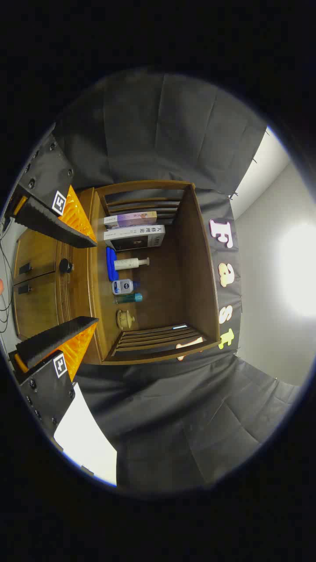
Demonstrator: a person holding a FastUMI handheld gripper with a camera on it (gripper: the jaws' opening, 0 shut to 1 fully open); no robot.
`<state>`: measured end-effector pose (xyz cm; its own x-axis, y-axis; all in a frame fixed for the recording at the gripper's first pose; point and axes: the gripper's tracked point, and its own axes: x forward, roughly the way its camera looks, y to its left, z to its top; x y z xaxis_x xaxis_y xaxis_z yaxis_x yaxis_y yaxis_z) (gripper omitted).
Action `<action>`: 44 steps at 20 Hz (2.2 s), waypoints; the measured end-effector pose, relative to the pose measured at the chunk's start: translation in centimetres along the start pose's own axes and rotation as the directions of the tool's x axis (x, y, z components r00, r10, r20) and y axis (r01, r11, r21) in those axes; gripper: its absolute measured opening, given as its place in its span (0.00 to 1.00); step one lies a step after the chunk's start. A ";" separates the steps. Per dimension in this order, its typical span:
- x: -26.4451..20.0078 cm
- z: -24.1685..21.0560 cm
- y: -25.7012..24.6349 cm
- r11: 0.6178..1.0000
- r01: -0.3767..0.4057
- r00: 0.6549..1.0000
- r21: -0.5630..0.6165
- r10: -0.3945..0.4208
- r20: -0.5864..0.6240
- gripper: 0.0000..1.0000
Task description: Pull open the drawer, take out the items inside it, and place them on the countertop above the cabinet.
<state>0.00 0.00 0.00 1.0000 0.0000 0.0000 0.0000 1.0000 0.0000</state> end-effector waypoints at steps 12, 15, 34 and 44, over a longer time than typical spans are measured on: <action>0.5 -0.1 -0.2 1.000 -0.001 1.000 -0.006 0.001 0.005 0.98; 0.6 0.2 -0.1 1.000 -0.001 1.000 -0.005 0.001 0.010 0.98; 9.7 -4.0 2.0 0.998 -0.054 0.994 -0.017 0.052 -0.100 0.98; 14.3 -11.4 3.9 0.996 -0.091 0.971 0.012 0.091 -0.223 0.98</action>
<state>14.29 3.93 -11.35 0.9705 0.0912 -0.2230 -0.0908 0.9958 0.0124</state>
